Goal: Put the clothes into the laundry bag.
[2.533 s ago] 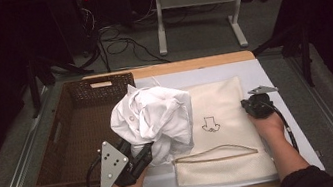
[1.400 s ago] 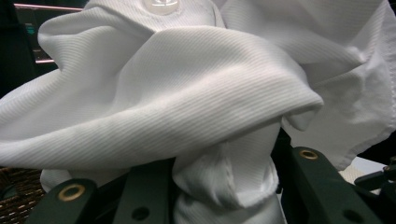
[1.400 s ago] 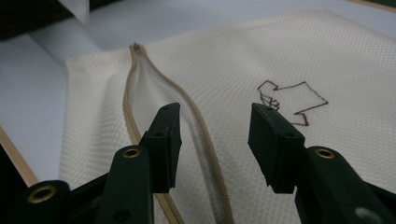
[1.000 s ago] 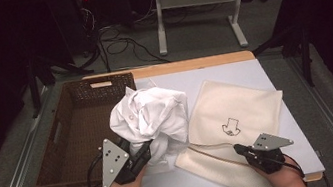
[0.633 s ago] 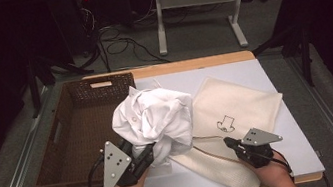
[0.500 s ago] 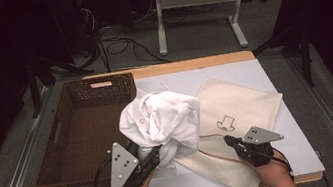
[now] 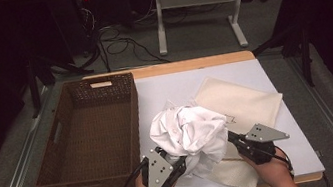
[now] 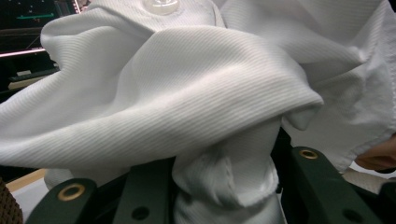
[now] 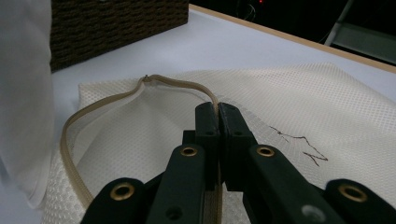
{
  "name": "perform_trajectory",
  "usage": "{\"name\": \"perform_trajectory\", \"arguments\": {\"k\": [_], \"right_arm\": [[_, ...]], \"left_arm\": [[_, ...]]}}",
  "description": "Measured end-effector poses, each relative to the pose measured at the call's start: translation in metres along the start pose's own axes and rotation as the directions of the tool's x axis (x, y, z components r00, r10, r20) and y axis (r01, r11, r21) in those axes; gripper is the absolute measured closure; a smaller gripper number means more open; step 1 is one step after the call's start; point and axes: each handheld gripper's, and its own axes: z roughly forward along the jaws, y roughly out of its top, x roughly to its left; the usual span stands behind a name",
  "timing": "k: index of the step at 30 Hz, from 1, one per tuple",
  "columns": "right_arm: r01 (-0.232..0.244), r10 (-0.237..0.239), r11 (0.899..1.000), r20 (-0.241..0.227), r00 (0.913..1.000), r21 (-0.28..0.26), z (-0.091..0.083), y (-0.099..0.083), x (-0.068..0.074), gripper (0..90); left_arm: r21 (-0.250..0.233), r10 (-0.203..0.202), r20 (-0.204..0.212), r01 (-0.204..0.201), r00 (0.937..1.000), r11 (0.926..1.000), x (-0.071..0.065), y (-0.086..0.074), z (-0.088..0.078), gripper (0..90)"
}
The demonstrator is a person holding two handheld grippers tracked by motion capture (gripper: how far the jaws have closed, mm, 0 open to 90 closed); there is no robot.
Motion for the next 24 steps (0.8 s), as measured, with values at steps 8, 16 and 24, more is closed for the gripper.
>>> {"name": "perform_trajectory", "arguments": {"k": [8,16,24], "right_arm": [[-0.004,0.004,0.999,-0.006,1.0,-0.031,-0.003,0.002,-0.004,88.9],[-0.017,0.017,0.999,-0.005,0.9998,-0.035,-0.003,0.001,-0.004,88.9],[-0.034,0.034,0.998,0.0,0.9994,-0.06,-0.006,0.002,-0.007,89.0]], "left_arm": [[-0.034,-0.019,-0.025,0.018,0.9995,0.9993,-0.002,-0.002,0.002,64.3],[0.028,0.018,0.03,-0.019,0.9994,0.9994,-0.017,-0.017,0.014,64.4],[0.239,-0.014,0.103,-0.011,0.9945,0.971,-0.025,-0.053,0.04,64.4]]}}
